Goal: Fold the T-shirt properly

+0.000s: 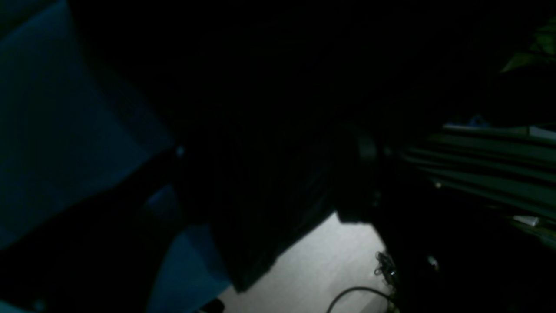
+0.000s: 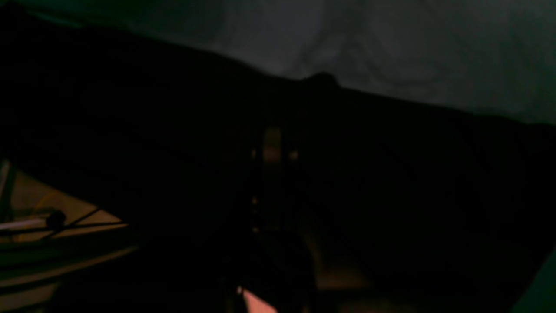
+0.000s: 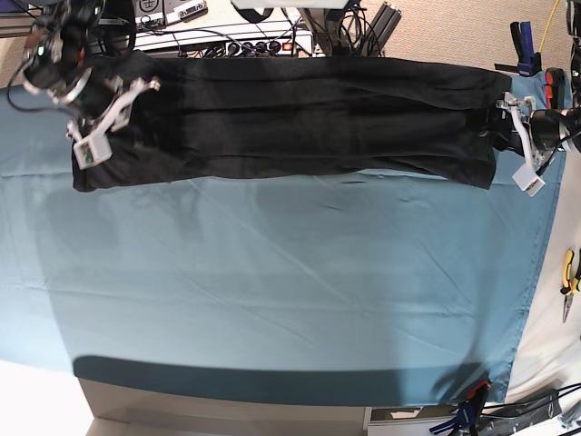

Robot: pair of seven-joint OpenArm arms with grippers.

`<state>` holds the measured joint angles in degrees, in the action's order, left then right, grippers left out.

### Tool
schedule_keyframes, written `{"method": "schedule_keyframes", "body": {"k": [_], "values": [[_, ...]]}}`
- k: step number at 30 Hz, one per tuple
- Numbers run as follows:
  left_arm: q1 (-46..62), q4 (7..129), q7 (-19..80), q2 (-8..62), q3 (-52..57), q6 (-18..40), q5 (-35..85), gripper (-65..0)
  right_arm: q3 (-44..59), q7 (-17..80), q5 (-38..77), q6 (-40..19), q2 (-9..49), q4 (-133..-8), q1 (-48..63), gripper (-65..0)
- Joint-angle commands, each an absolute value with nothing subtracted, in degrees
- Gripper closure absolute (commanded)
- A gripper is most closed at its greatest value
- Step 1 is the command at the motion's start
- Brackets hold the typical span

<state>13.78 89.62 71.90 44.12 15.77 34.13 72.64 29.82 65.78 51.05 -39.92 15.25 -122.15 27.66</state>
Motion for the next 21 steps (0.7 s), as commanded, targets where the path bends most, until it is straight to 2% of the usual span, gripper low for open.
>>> {"method": "schedule_keyframes", "body": {"k": [1, 9, 21], "values": [[13.37, 90.39, 71.02, 45.41, 16.29, 34.33, 73.69, -38.6, 30.11, 64.58, 52.66, -40.0, 16.08, -123.76, 28.53, 0.0], [13.37, 90.39, 70.83, 45.41, 16.29, 34.3, 73.69, -38.6, 30.11, 65.01, 54.65, -40.0, 16.05, -125.71, 33.12, 0.0], [13.37, 90.39, 70.83, 45.41, 16.29, 34.33, 73.69, -38.6, 30.09, 67.35, 59.79, -40.0, 16.03, -125.71, 33.67, 0.0]]}}
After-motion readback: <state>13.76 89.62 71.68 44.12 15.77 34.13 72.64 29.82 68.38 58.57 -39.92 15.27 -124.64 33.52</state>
